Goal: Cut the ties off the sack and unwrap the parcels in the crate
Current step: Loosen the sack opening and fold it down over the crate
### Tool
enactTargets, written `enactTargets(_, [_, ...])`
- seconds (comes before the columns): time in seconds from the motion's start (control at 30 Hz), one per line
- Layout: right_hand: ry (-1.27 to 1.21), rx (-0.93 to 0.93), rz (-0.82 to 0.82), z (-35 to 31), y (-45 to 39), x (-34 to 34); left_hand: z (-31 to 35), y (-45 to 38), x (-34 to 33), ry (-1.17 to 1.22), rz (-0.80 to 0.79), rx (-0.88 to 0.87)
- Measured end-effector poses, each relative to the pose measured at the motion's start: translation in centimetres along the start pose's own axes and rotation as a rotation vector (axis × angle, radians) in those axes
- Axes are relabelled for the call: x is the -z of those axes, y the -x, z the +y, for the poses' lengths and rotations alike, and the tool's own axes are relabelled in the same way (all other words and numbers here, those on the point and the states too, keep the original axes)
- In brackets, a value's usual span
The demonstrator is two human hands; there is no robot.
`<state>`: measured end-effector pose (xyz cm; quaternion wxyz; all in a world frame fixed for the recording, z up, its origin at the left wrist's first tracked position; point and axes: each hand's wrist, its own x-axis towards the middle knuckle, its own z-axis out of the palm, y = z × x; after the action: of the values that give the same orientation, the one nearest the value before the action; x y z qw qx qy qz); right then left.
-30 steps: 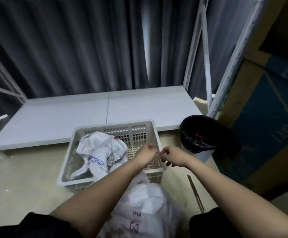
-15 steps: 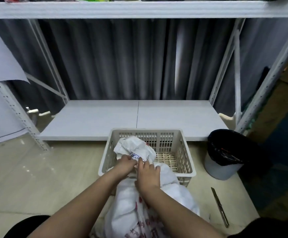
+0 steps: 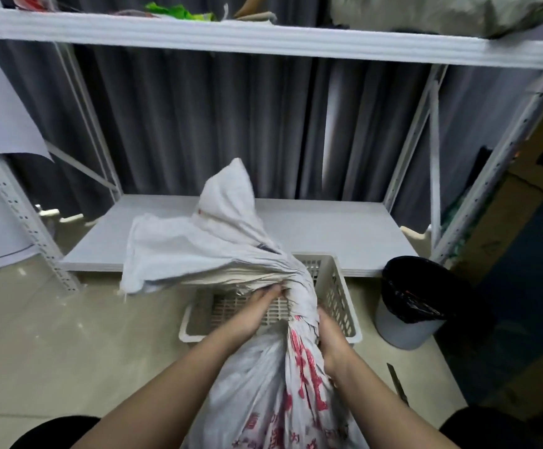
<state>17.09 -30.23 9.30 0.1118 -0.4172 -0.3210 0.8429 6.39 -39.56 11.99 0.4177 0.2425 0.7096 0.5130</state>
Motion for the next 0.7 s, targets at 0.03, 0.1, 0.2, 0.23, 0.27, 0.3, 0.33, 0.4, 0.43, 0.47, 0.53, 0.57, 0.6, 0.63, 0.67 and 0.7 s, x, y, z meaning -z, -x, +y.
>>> enactTargets(0.03, [0.059,-0.004,-0.012,0.0,-0.1,0.0,0.4,0.1,-0.9,0.004,0.010,-0.028])
enactTargets(0.1, [0.317,0.026,0.009,-0.3,-0.3,-0.5,1.1,-0.3,-2.2,0.101,0.081,-0.089])
enactTargets(0.2, [0.591,0.081,0.081,-0.9,0.5,-2.1,2.8,-1.4,-2.9,0.095,0.266,-0.247])
enactTargets(0.23, [0.576,0.211,0.147,-1.3,0.1,-2.3,3.6,-1.8,-2.7,-0.028,0.339,-0.296])
enactTargets(0.27, [0.527,0.389,0.223,-1.8,0.0,-2.4,4.3,-2.0,-2.4,-0.209,0.412,-0.313])
enactTargets(0.3, [0.470,0.549,0.273,-2.3,0.3,-2.6,5.1,-2.0,-2.1,-0.431,0.493,-0.308])
enactTargets(0.33, [0.439,0.661,0.263,-2.9,0.8,-2.9,6.0,-1.9,-2.0,-0.656,0.551,-0.296])
enactTargets(0.4, [0.430,0.733,0.090,-3.9,1.6,-3.9,7.3,-1.8,-2.2,-0.898,0.514,-0.252])
enactTargets(0.43, [0.426,0.676,-0.013,-4.3,2.0,-4.3,8.1,-1.7,-2.3,-0.834,0.435,-0.184])
enactTargets(0.47, [0.399,0.610,-0.086,-4.7,2.1,-4.5,8.9,-1.5,-2.3,-0.610,0.349,-0.122])
enactTargets(0.53, [0.362,0.516,-0.166,-5.3,2.0,-4.1,10.8,-0.5,-1.5,0.066,0.217,-0.063])
enactTargets(0.57, [0.384,0.508,-0.160,-5.3,1.6,-3.5,11.3,0.4,-1.2,0.278,0.177,-0.065])
enactTargets(0.6, [0.423,0.513,-0.141,-5.3,1.2,-2.9,11.5,0.9,-0.8,0.338,0.167,-0.097])
enactTargets(0.63, [0.485,0.528,-0.116,-5.3,0.8,-2.6,11.5,1.5,-0.6,0.332,0.186,-0.149])
enactTargets(0.67, [0.526,0.541,-0.071,-5.3,0.8,-2.8,11.0,1.7,-0.4,0.307,0.241,-0.224])
enactTargets(0.7, [0.543,0.572,-0.025,-5.3,0.6,-3.1,10.3,2.0,-0.4,0.322,0.305,-0.306])
